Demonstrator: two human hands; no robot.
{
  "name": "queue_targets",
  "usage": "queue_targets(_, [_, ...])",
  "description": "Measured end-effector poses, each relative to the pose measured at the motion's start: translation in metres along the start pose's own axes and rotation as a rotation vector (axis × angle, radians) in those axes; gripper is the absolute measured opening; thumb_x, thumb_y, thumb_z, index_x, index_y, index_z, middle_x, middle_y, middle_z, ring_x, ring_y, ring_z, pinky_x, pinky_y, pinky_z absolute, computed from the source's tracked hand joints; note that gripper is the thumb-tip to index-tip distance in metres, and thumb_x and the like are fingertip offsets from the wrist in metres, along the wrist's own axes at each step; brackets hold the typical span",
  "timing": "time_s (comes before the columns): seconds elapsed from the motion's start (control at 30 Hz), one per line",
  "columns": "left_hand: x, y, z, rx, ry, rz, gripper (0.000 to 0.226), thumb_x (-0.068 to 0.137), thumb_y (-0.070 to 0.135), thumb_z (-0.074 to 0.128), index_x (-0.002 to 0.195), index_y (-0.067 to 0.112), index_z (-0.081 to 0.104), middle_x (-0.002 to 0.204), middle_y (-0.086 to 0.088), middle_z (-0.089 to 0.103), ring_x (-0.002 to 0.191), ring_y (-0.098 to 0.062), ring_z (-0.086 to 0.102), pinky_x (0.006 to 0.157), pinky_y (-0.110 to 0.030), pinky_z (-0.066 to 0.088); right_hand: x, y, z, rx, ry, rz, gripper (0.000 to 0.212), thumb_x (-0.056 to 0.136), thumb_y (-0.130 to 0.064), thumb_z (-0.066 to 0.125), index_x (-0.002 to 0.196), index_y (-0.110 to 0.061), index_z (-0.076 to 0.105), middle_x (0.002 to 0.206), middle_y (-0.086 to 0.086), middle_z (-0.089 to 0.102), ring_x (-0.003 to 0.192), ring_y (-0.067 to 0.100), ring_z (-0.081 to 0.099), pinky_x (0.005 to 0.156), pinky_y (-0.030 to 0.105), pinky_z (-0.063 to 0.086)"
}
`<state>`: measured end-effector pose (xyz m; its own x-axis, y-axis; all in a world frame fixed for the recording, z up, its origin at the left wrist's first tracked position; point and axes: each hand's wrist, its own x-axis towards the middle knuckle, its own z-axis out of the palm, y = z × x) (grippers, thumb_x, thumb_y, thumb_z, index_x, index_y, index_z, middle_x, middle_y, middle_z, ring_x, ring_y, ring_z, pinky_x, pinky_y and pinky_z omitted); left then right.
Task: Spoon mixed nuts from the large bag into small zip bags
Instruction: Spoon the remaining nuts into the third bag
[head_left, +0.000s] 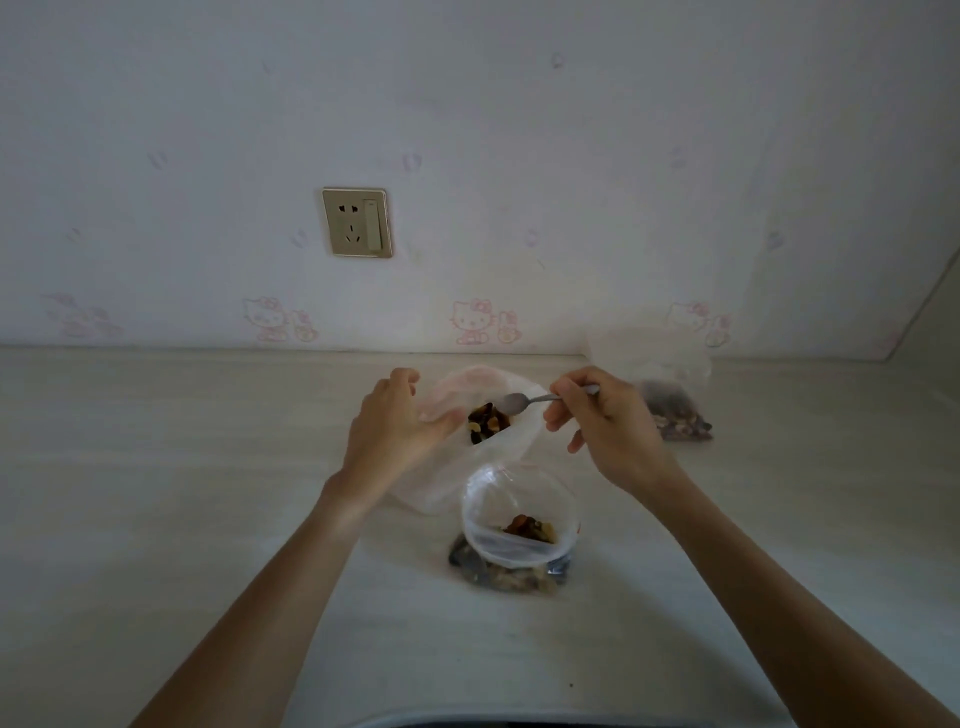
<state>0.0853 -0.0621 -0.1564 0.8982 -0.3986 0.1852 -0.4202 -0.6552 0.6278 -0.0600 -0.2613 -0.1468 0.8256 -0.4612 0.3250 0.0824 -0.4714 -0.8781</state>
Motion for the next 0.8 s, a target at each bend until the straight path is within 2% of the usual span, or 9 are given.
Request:
queue_targets(0.1, [0.014,-0.002,0.008,0.031,-0.069,-0.061,0.083,0.081,0.063,0.077,0.144,0.017,0.047,0.135,-0.003,0.062,0.111,-0.022,0.063,0.086,-0.035,0.048,0.005,0.008,0.008,-0.266,-0.02,-0.089,0.023,0.108,-0.029,0.045,0.097,-0.02,0.063,0.081,-0.006,0.071,0.073,0.008,0.066,0.063,0.032,0.055])
queue_targets(0.2, [0.021,-0.003,0.014,0.006,-0.093,-0.071,0.067,0.078,0.061,0.081,0.125,0.019,0.06,0.105,0.008,0.065,0.089,-0.013,0.06,0.076,-0.031,0.048,-0.001,0.01,0.011,-0.477,-0.03,-0.221,0.033,0.108,-0.036,0.033,0.097,-0.02,0.06,0.079,-0.008,0.065,0.066,0.007,0.06,0.058,0.033,0.049])
queue_targets(0.27, [0.022,-0.006,0.021,-0.059,-0.105,-0.082,0.052,0.075,0.058,0.085,0.101,0.017,0.066,0.085,0.012,0.065,0.076,-0.007,0.062,0.065,-0.027,0.049,-0.004,0.011,0.012,-0.516,0.005,-0.276,0.036,0.106,-0.038,0.03,0.094,-0.018,0.058,0.075,-0.005,0.063,0.059,0.011,0.057,0.052,0.035,0.046])
queue_targets(0.33, [0.019,-0.007,0.028,-0.084,-0.115,-0.084,0.047,0.071,0.056,0.088,0.073,0.019,0.06,0.062,0.013,0.061,0.056,0.0,0.058,0.05,-0.019,0.041,-0.005,0.014,0.011,-0.5,0.047,-0.281,0.036,0.107,-0.036,0.031,0.094,-0.017,0.058,0.073,-0.003,0.062,0.057,0.014,0.057,0.051,0.038,0.047])
queue_targets(0.43, [0.014,-0.006,0.032,-0.12,-0.114,-0.073,0.049,0.07,0.051,0.09,0.059,0.022,0.051,0.041,0.014,0.05,0.036,0.003,0.048,0.039,-0.013,0.031,-0.003,0.018,0.014,-0.416,0.076,-0.232,0.033,0.108,-0.032,0.036,0.095,-0.015,0.061,0.072,-0.005,0.063,0.059,0.014,0.061,0.054,0.04,0.051])
queue_targets(0.53, [0.012,-0.005,0.032,-0.162,-0.092,-0.012,0.049,0.08,0.037,0.085,0.051,0.026,0.048,0.036,0.018,0.048,0.036,0.003,0.049,0.038,-0.011,0.031,0.002,0.026,0.017,-0.299,0.136,-0.136,0.027,0.109,-0.025,0.043,0.094,-0.016,0.064,0.072,-0.006,0.067,0.061,0.009,0.064,0.056,0.026,0.049])
queue_targets(0.6, [0.012,-0.004,0.031,-0.179,-0.107,0.01,0.042,0.085,0.033,0.08,0.055,0.023,0.053,0.043,0.016,0.052,0.044,0.0,0.052,0.043,-0.013,0.034,0.003,0.029,0.019,-0.196,0.149,-0.05,0.025,0.108,-0.023,0.046,0.092,-0.017,0.064,0.071,-0.004,0.069,0.06,0.006,0.064,0.055,0.015,0.045])
queue_targets(0.7, [0.01,0.0,0.025,-0.324,-0.143,-0.023,0.025,0.08,0.032,0.081,0.073,0.013,0.066,0.057,0.009,0.062,0.051,-0.008,0.059,0.046,-0.018,0.041,0.003,0.03,0.022,-0.064,0.132,0.052,0.024,0.107,-0.023,0.048,0.091,-0.017,0.065,0.074,0.0,0.072,0.061,0.01,0.067,0.054,0.021,0.046])
queue_targets(0.8, [0.01,0.001,0.021,-0.47,-0.193,-0.076,0.016,0.077,0.027,0.085,0.074,0.02,0.071,0.058,0.009,0.067,0.049,-0.006,0.062,0.045,-0.017,0.044,0.001,0.028,0.026,0.017,0.107,0.092,0.022,0.106,-0.021,0.05,0.092,-0.017,0.067,0.076,0.002,0.074,0.064,0.017,0.069,0.054,0.025,0.046])
